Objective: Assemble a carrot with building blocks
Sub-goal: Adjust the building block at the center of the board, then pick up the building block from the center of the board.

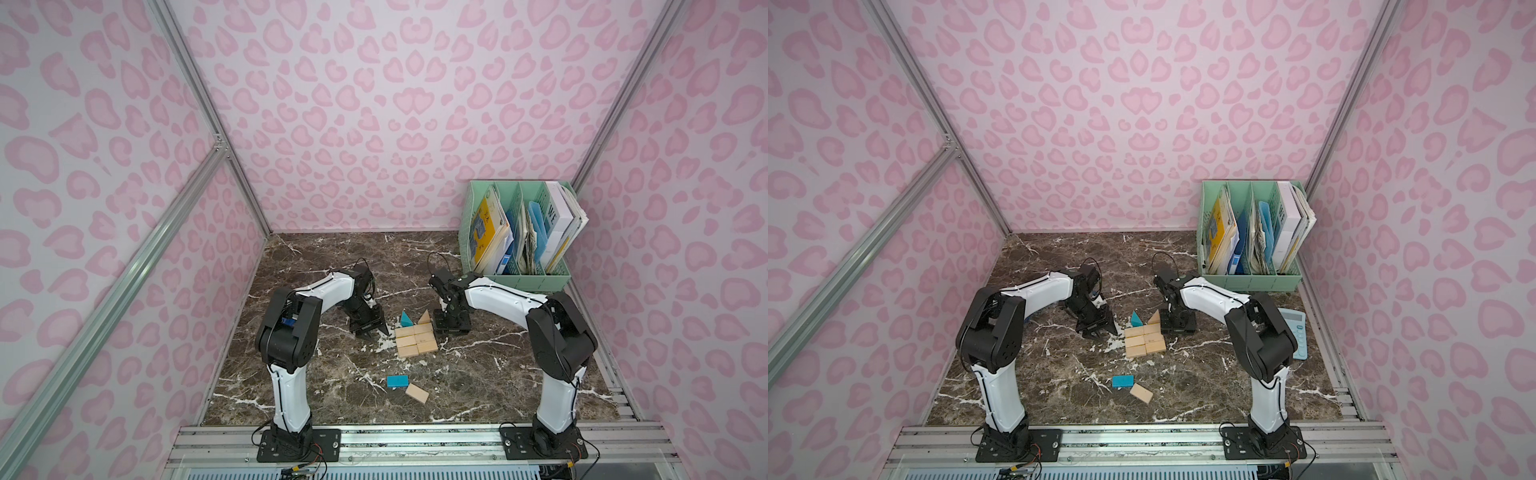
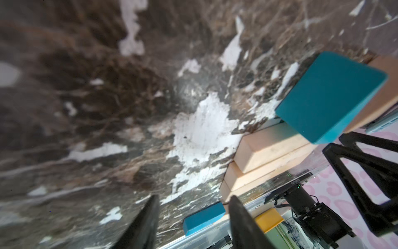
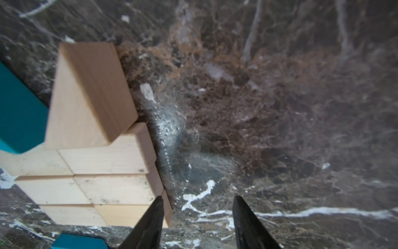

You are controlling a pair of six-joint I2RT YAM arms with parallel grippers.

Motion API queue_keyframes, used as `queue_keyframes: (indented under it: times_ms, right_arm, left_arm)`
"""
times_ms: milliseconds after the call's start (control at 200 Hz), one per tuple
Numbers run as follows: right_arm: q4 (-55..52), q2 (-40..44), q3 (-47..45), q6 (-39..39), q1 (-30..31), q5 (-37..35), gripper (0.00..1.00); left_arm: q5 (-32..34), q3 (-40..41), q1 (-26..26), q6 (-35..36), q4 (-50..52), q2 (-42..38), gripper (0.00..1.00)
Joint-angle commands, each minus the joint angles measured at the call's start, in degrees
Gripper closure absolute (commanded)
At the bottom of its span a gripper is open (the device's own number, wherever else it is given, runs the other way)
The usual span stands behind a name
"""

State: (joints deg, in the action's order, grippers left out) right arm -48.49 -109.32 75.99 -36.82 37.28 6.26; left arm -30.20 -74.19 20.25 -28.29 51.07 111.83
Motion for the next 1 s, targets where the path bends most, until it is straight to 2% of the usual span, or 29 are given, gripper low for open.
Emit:
queue_keyframes:
  times_ms: [0, 646, 686, 766, 831, 856, 921, 996]
  right_arm:
    - [-0.6, 0.3, -0.3, 0.2, -0.1, -0.7, 0.44]
    - [0.9, 6.6, -5.9, -0.4, 1.0, 1.6, 0.51]
    - [1.3, 7.1, -6.4, -0.2, 2.0, 2.3, 0.50]
    - [2.5, 7.8, -7.1, -0.4, 5.1, 3.6, 0.40]
    - [3.7, 8.3, -8.0, -0.8, 7.8, 5.1, 0.37]
    - [4.1, 8.5, -8.4, -1.0, 8.6, 5.7, 0.36]
    - [5.4, 9.2, -9.8, -1.9, 10.6, 7.5, 0.37]
    - [6.4, 10.2, -11.2, -2.4, 12.4, 8.9, 0.46]
  left_arm:
    - [2.3, 0.4, 0.0, 1.7, 2.6, -0.8, 1.00]
    - [2.8, 2.6, 0.0, 2.2, 3.6, -3.3, 1.00]
    - [2.6, 3.0, 0.0, 2.3, 3.6, -3.6, 1.00]
    - [1.8, 3.8, 0.0, 2.7, 3.6, -4.2, 1.00]
    - [0.4, 4.6, 0.0, 3.1, 4.0, -4.5, 0.68]
    - [-0.2, 5.0, 0.1, 3.2, 4.2, -4.7, 0.61]
    - [-2.2, 6.3, 0.5, 3.9, 4.6, -5.2, 0.53]
    - [-1.9, 7.8, 1.6, 4.8, 5.9, -5.7, 0.54]
